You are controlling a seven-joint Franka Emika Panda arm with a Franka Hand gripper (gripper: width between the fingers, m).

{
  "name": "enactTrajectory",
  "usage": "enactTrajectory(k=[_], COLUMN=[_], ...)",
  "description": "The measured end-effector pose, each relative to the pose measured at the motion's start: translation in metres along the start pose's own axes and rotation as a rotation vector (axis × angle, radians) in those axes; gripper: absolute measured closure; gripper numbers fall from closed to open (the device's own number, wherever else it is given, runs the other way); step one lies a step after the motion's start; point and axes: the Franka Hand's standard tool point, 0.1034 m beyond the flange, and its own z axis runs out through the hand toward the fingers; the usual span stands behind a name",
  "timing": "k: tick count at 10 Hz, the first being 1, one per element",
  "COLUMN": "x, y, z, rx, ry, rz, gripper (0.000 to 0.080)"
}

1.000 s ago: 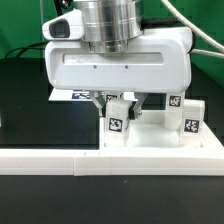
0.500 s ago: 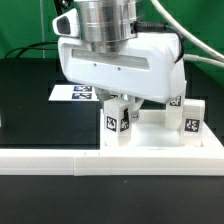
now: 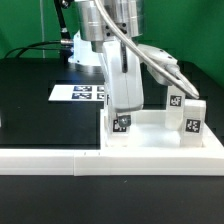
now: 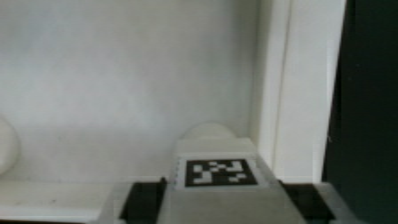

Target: Assemble square table

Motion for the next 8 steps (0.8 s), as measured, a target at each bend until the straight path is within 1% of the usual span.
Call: enactTrajectory(k=[3, 5, 7, 8], x=[0.0010, 0.0022, 0.0052, 0.0050], y=[-0.0015, -0.0024, 0.0005, 0.0005], z=[-0.0005, -0.0013, -0.0013, -0.0013], rx=[0.008, 0.010, 0.009, 0.012], ry=[0.001, 0.028, 0.051, 0.054], rz=[0.177, 0.450, 0.566, 0.577], gripper=[0.0509, 0.0508, 0.0498, 0.0492])
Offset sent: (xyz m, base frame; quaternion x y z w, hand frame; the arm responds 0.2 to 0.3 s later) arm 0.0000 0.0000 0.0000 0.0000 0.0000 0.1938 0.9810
